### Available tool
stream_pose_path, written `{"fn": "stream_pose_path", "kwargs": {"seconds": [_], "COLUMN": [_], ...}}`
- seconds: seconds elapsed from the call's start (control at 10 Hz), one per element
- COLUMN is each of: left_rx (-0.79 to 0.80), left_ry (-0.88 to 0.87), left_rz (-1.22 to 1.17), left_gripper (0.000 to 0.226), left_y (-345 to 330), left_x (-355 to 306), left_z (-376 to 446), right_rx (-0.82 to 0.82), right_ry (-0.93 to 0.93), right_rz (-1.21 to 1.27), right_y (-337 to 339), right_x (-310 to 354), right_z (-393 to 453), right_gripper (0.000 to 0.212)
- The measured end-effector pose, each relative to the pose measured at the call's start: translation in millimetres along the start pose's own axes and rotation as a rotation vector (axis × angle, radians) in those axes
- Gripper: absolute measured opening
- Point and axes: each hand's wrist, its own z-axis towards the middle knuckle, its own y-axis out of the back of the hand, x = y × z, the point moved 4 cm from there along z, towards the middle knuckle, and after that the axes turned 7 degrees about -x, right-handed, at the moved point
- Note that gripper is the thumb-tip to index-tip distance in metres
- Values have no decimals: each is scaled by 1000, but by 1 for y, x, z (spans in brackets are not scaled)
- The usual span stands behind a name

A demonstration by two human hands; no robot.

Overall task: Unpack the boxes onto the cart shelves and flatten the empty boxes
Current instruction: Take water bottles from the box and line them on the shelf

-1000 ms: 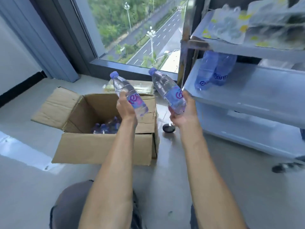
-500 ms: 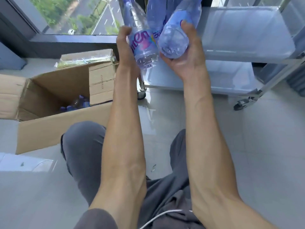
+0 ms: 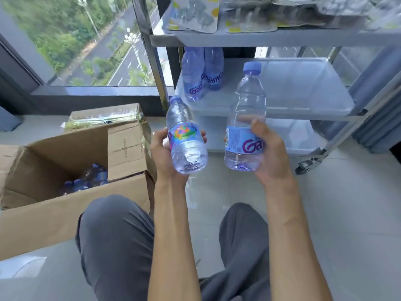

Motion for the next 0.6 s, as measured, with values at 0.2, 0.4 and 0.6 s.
{"fn": "stream_pose_path", "kwargs": {"seconds": [0.2,0.4,0.6], "left_rx": [243,264,191], "left_ry": [84,133,129], "left_rz": [3,68,166], "left_gripper": [41,51,59], "left_y": [-7,-13,-7], "left_x": [7,13,20], "left_z": [-11,-18,-17], "right_rx": [18,6,-84], "right_ry": [-45,-84,-50], "right_rz": [106,186,110], "right_y": [0,11,33], "right_x": [7,4,6], "right_z": [-4,0,7], "right_gripper": [52,69,37]}}
